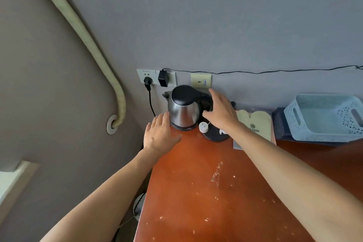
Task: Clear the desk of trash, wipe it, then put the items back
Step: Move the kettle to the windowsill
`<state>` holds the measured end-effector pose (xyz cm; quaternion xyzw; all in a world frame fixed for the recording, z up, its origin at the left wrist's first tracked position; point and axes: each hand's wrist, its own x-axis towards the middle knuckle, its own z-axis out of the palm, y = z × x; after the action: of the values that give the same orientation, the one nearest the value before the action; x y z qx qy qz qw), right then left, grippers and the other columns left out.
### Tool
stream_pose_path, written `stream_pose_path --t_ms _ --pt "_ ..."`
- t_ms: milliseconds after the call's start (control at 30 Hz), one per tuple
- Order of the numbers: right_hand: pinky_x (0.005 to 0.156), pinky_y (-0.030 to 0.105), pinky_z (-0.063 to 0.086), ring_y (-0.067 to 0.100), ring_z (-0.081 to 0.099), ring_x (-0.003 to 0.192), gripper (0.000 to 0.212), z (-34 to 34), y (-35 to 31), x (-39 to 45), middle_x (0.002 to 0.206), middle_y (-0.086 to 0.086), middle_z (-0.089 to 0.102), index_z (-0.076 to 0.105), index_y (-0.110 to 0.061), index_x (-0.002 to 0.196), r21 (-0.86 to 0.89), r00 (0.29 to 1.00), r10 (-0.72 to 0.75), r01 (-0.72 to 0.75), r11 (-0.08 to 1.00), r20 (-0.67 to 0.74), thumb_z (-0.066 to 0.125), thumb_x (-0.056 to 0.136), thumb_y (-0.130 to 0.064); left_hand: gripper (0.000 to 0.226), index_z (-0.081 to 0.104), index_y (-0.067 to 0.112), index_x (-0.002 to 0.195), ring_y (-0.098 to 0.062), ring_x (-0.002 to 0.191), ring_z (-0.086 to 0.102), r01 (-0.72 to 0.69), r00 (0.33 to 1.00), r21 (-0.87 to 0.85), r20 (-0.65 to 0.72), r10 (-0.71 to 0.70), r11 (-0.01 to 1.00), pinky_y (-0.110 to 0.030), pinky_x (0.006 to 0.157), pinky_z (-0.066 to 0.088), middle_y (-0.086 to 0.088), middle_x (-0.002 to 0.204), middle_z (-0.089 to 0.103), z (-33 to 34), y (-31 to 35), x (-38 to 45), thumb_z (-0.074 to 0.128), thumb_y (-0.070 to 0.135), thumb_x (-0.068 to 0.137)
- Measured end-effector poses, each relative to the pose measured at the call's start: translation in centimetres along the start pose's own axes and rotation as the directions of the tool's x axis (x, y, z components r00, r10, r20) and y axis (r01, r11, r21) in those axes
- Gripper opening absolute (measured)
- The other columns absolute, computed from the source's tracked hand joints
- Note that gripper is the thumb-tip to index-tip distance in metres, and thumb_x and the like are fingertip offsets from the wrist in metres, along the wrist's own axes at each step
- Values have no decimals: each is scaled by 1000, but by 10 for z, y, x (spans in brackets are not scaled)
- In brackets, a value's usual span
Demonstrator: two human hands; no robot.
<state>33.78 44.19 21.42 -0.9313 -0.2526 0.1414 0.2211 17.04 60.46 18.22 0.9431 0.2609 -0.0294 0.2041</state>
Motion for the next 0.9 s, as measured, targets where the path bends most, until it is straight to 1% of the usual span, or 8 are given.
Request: stream_pose_path --t_ms 100,167,233,433,567,700,833,900 --pt "101 45 48 31 49 134 79 8 4 30 148 8 47 34 -21 154 84 996 67 -72 994 62 73 85 -20 81 34 24 143 -20 140 40 42 999 -59 4 -42 997 -52 118 34 5 142 48 9 -10 15 72 53 78" --pt "86 41 53 32 61 114 53 16 9 47 122 7 63 54 -19 131 167 989 115 -130 977 95 71 80 -16 71 39 21 133 -22 130 47 75 997 -104 22 -73 992 -51 111 41 8 123 51 13 -14 25 74 50 78" --pt "71 34 50 29 64 95 32 22 13 61 98 5 67 62 -15 107 243 983 151 -172 955 105 71 77 -12 66 42 21 126 -22 123 50 89 995 -131 50 -83 987 -50 104 45 12 110 44 16 -18 36 76 50 78" --pt "61 28 42 23 58 67 19 27 14 76 67 4 63 68 -5 81 480 962 215 -269 835 165 71 65 3 80 36 39 137 -13 125 54 156 984 -373 136 -112 915 -46 97 52 16 132 54 29 -19 57 80 48 71" --pt "57 27 39 22 52 63 23 28 9 69 66 8 58 67 0 83 568 955 256 -296 768 151 66 62 7 93 27 47 146 -12 131 52 150 987 -457 119 -107 876 -46 104 50 19 142 52 32 -20 58 82 44 72" --pt "49 22 35 20 47 61 19 29 0 55 66 7 54 63 2 83 637 951 285 -294 713 121 64 67 13 101 22 48 155 -1 135 42 93 995 -431 83 -64 897 -40 112 44 19 151 45 33 -31 49 84 37 76" --pt "40 13 32 18 42 58 18 19 -9 41 65 8 50 60 6 83 677 960 269 -249 692 77 63 69 18 107 14 43 160 -8 150 28 18 999 -420 46 2 907 -41 119 37 17 162 34 31 -39 38 84 35 80" --pt "43 17 34 21 44 61 21 14 -11 33 69 11 52 61 9 87 688 966 249 -227 689 70 64 68 18 102 16 43 160 4 141 35 9 1000 -455 27 4 891 -28 113 38 18 159 36 23 -36 29 83 34 83"
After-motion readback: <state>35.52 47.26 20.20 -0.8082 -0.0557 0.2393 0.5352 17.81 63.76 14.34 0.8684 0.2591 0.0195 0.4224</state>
